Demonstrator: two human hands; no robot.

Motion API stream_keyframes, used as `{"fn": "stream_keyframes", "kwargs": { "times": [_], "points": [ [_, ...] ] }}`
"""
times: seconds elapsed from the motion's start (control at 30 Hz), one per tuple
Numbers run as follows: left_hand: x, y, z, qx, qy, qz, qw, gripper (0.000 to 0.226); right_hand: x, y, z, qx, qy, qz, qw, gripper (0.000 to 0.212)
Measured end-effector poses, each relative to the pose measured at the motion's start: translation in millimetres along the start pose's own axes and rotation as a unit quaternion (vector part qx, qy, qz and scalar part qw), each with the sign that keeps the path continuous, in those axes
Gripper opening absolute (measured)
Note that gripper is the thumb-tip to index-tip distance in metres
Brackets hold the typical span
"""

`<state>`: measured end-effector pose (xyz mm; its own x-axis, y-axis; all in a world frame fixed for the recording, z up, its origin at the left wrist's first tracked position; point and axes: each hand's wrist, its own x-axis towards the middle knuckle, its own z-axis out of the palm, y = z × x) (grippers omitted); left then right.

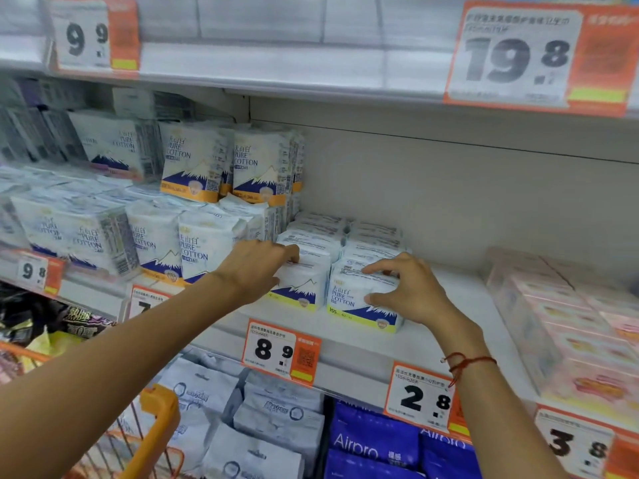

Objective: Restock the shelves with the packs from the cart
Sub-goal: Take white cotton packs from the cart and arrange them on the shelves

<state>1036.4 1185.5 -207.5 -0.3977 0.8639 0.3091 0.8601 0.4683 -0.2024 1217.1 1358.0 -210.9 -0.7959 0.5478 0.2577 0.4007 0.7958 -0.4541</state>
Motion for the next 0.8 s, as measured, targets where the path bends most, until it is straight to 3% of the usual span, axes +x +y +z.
{"fn": "stream_keyframes", "kwargs": {
  "times": [0.2, 0.5, 0.67, 0.8],
  "points": [
    [1.6, 2.5, 0.0, 0.019, 0.001, 0.006, 1.000, 0.042, 4.9, 0.4, 1.1, 0.000, -0.001, 0.011, 1.000, 0.045],
    [-6.0, -1.7, -12.2, -0.072, -0.024, -0.017, 0.997, 0.054, -1.5, -17.3, -3.4, -0.073, -0.025, -0.011, 0.997, 0.046],
    [-46.1, -16.5, -46.0, -0.091, 0.001, -0.026, 0.995, 0.042, -9.3, -58.6, -0.9, 0.004, -0.008, -0.095, 0.995, 0.035],
    [-114.8, -48.6, -65.0, -0.075, -0.027, -0.053, 0.995, 0.031, -28.7, -108.6, 23.2, 0.066, -0.081, -0.153, 0.983, 0.022]
  ]
}}
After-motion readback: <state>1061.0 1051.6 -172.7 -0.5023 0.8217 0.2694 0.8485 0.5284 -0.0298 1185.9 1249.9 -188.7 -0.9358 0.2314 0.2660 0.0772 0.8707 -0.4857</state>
